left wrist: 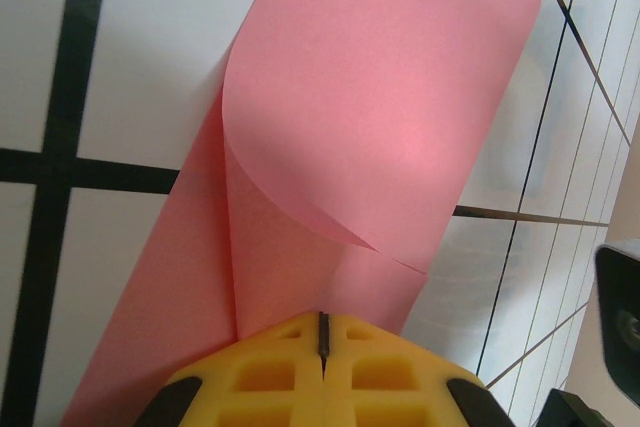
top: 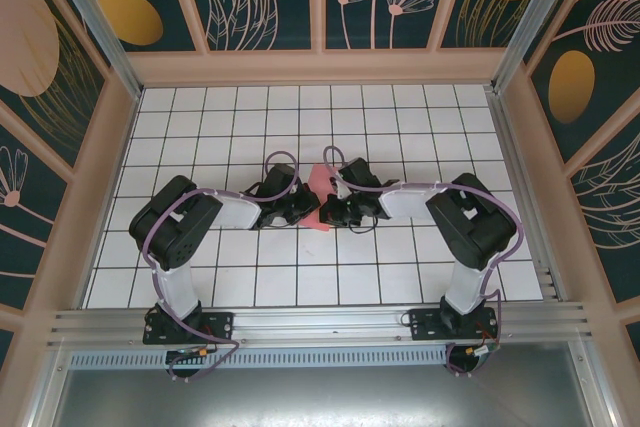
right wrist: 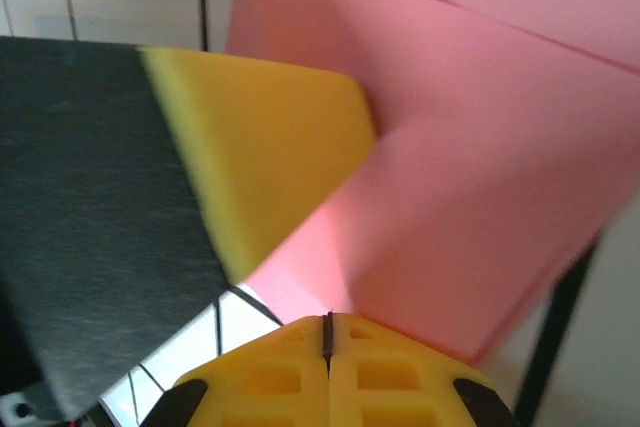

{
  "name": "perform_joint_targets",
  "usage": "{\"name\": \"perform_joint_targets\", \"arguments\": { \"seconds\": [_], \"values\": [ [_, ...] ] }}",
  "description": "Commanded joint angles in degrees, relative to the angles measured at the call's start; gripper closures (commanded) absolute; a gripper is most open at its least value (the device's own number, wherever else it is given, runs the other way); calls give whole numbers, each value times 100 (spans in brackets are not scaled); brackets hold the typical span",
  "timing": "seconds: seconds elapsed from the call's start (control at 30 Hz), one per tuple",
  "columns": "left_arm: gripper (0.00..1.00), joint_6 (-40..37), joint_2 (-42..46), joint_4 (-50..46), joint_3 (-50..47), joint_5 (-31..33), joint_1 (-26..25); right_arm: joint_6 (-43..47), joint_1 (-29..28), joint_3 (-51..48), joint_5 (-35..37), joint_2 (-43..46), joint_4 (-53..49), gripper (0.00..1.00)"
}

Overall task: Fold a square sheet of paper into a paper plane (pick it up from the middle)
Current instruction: Fold the triangle a second time at the center of the table.

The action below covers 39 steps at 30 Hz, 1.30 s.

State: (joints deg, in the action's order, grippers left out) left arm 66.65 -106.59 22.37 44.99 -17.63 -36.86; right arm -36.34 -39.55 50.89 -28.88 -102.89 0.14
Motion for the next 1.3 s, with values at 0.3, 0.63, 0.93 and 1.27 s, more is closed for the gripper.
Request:
{"name": "perform_joint_targets", "arguments": {
  "seconds": [0.3,0.63,0.93,1.27],
  "values": [
    [100,-81,-222,-386,-135,84,11,180,-71,-89,570,-240,-540,100],
    [100,-62,-233,-365,-155,98,12,-120,-1,-618,122,22,18,100],
    [100,-60,-213,-314,-176,110,7,-180,92,-751,107,76,57,100],
    [100,-22,-221,-290,-209,128,13,-350,163,-1067,-71,332,327,99]
  ]
}}
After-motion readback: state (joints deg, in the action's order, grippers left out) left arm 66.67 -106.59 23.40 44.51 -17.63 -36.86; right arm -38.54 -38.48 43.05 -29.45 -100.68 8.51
